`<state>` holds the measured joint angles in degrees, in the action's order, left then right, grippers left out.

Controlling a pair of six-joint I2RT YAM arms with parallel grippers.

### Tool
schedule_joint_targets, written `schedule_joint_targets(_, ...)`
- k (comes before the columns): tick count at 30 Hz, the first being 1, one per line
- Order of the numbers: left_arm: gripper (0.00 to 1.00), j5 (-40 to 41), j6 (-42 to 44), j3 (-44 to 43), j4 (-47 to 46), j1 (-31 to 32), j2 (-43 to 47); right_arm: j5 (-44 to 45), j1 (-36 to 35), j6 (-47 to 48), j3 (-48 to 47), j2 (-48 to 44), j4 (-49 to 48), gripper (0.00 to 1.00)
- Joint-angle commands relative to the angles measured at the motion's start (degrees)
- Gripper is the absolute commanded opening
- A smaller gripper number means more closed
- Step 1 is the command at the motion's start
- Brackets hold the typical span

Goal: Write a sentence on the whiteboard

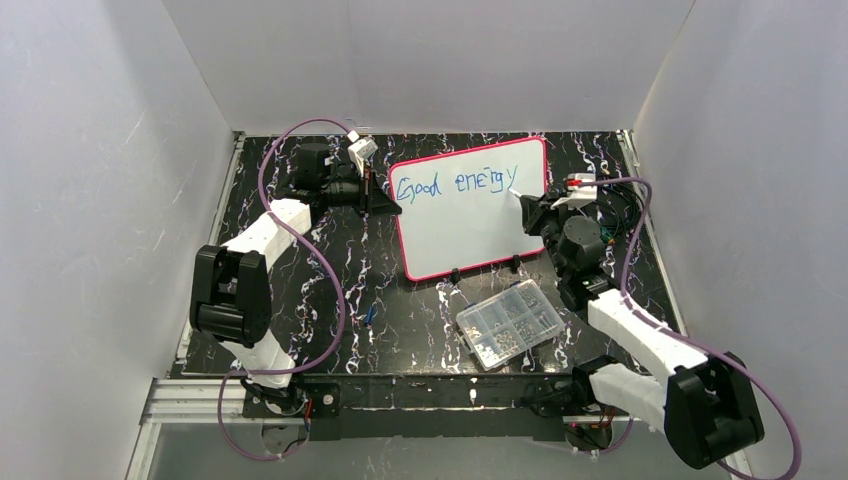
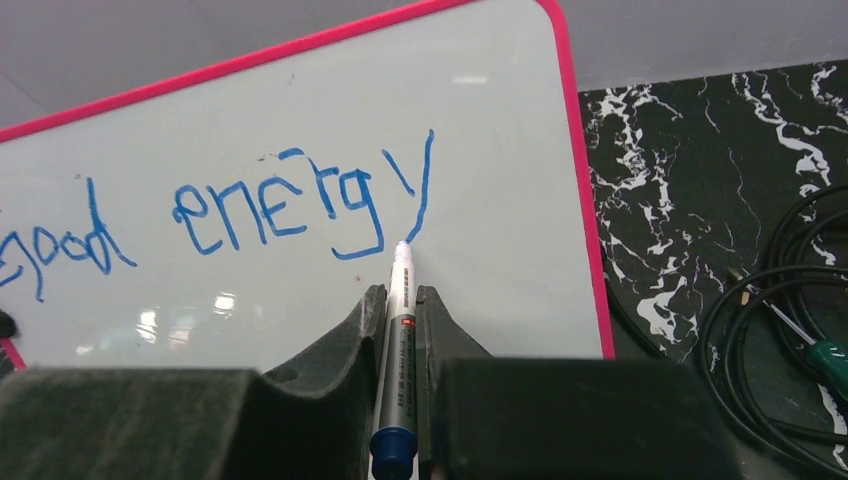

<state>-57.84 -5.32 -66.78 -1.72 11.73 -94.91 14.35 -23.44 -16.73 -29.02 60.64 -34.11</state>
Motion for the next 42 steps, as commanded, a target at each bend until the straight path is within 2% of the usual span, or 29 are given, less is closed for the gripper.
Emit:
schedule_joint_targets(1,0.00,-1.1,0.2,-1.0,-0.6,0.0,3.9,-0.4,-0.4,-0.2,-0.9,-5.7,2.0,0.01)
schedule_joint_targets(7,0.00,-1.5,0.0,-1.0,-0.8,0.0,3.9,-7.3,-1.2,-2.3,-1.3,-7.4,3.9,0.01)
schedule_joint_targets(11,0.00,-1.5,-0.1,-0.9,-0.8,0.0,4.0,-9.7,-4.5,-3.5,-1.6,-5.7,2.7,0.01)
schedule_joint_targets(20,0.00,-1.3,-0.3,-0.9,-0.8,0.0,4.0,-5.9,-17.2,-3.9,-5.1,4.4,-5.0,0.01)
schedule_joint_targets(27,0.00,-1.5,-0.3,-1.0,-0.8,0.0,3.9,-3.2,-23.3,-3.5,-8.4,12.5,-12.2,0.01)
schedule_joint_targets(32,0.00,-1.6,-0.3,-1.0,-0.8,0.0,4.1,-1.0,-25.3,-2.9,-9.3,15.3,-14.5,0.01)
schedule_joint_targets(42,0.00,-1.7,-0.3,-1.0,-0.9,0.0,4.2,4.4,-26.3,-1.9,-9.1,17.1,-12.3,0.01)
